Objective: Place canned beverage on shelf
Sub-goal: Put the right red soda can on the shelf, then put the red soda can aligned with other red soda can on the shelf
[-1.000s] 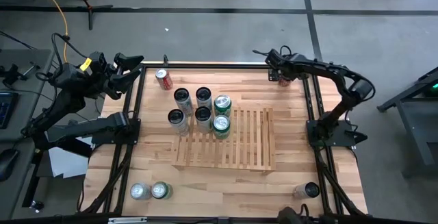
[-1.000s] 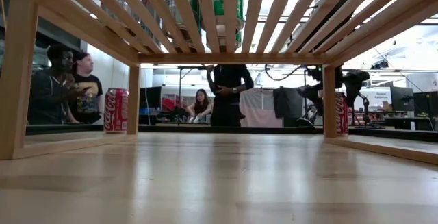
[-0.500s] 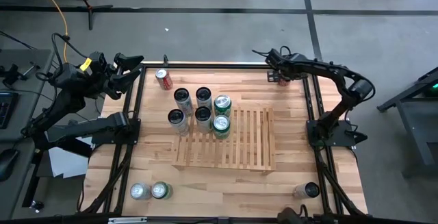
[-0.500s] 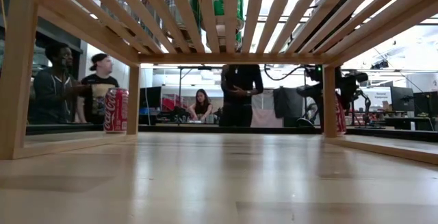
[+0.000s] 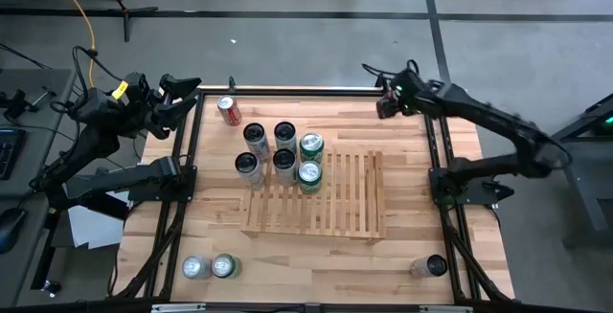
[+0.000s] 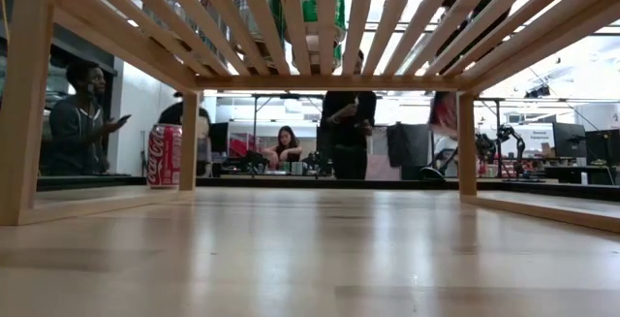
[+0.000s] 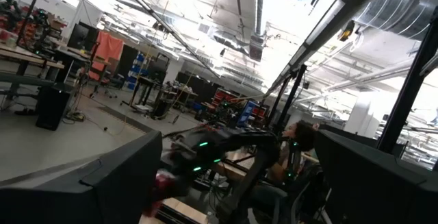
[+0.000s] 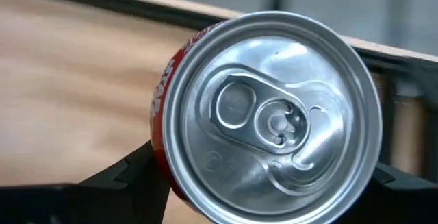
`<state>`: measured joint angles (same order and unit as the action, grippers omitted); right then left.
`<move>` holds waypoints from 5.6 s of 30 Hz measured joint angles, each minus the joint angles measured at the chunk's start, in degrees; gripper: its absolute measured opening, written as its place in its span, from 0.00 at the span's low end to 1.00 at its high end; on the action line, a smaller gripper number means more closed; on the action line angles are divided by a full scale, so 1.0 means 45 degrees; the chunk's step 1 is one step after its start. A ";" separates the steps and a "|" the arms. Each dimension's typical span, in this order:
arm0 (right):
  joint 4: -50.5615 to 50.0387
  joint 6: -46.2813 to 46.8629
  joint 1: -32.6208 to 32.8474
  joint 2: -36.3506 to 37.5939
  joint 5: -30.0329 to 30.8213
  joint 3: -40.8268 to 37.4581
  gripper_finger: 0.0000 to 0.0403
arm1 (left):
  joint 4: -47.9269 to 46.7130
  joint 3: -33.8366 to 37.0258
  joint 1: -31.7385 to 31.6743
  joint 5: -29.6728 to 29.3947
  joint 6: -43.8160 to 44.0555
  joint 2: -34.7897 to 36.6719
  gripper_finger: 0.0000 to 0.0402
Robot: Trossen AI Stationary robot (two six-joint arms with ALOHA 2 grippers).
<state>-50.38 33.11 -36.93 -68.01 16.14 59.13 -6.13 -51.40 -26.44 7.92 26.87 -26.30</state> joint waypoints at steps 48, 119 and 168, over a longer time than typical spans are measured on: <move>-0.6998 -0.1104 0.8802 -0.6802 -0.0584 1.1484 0.68 | -0.0005 0.0000 0.0001 -0.0131 -0.0015 0.0000 0.93; -0.7131 -0.0989 0.8889 -0.7518 -0.1229 1.1464 0.98 | 0.0000 0.0000 0.0002 -0.0131 -0.0117 -0.0005 0.93; -0.8809 -0.0785 0.7388 -0.2030 0.3383 1.2504 0.95 | -1.0111 -0.0005 -0.1203 -0.7735 0.3574 -0.4777 0.93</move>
<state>-90.02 29.58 -3.68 -77.14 31.37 115.39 -51.63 -51.42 -31.85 -26.88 42.96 -47.80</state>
